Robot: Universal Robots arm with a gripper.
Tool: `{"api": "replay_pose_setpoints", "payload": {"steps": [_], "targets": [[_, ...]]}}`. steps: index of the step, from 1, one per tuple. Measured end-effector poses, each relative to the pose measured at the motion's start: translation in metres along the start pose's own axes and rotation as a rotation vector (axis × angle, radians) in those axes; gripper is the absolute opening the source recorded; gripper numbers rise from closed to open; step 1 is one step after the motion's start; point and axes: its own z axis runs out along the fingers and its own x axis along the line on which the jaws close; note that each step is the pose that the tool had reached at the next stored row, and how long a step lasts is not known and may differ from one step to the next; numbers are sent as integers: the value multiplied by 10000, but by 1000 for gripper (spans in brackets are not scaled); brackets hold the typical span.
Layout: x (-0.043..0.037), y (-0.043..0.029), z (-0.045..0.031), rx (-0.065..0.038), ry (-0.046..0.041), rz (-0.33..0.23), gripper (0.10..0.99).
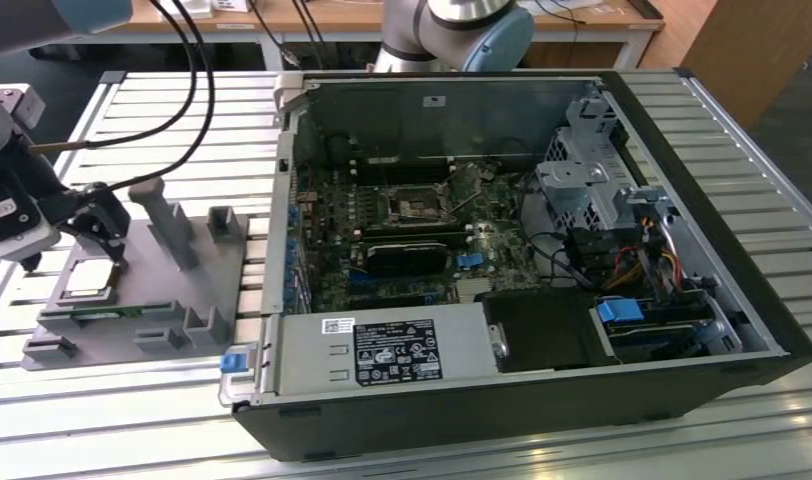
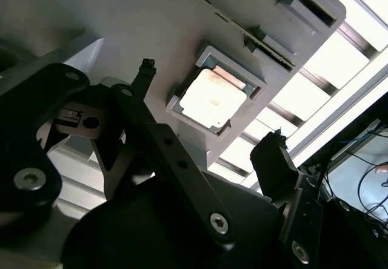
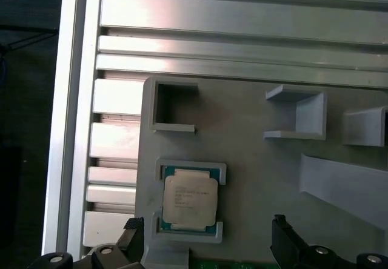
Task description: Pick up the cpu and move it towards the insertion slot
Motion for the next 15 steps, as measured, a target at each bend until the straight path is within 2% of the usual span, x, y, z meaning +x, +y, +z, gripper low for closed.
{"api": "replay_pose_setpoints", "payload": {"steps": [6, 12, 15], "targets": [[3, -2, 55, 0, 2, -71, 910], [8, -3, 156, 0, 4, -73, 910], [14, 0, 183, 0, 3, -71, 898]]}}
